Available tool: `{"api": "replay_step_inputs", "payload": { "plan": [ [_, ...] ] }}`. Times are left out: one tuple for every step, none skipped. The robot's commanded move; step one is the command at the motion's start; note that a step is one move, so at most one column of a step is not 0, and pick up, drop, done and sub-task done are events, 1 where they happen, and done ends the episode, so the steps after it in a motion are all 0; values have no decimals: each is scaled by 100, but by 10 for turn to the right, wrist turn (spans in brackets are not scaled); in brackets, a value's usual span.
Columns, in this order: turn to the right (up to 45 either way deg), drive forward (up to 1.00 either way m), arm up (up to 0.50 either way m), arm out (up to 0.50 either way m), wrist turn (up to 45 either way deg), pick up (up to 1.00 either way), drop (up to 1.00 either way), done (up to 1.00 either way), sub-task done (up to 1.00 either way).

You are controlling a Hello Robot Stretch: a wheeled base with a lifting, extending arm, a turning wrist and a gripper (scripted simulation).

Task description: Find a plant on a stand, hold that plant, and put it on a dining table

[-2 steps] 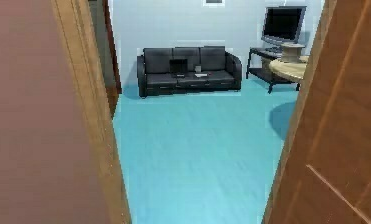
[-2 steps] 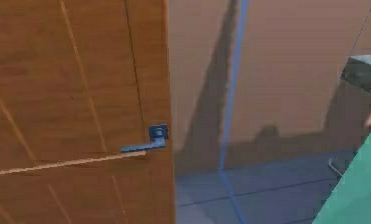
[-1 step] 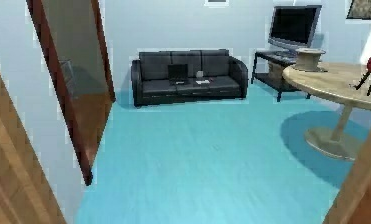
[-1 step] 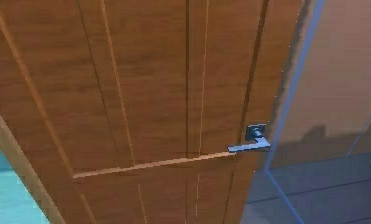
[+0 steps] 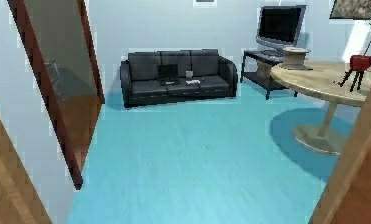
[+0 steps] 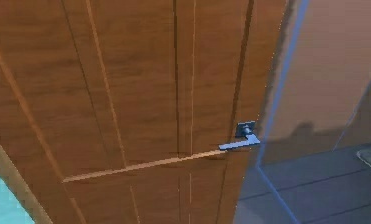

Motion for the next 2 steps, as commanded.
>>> {"api": "replay_step_inputs", "payload": {
  "plan": [
    [120, 0, 0, 0, 0, 0, 0, 0, 0],
    [0, 30, 0, 0, 0, 0, 0, 0, 0]
  ]
}}
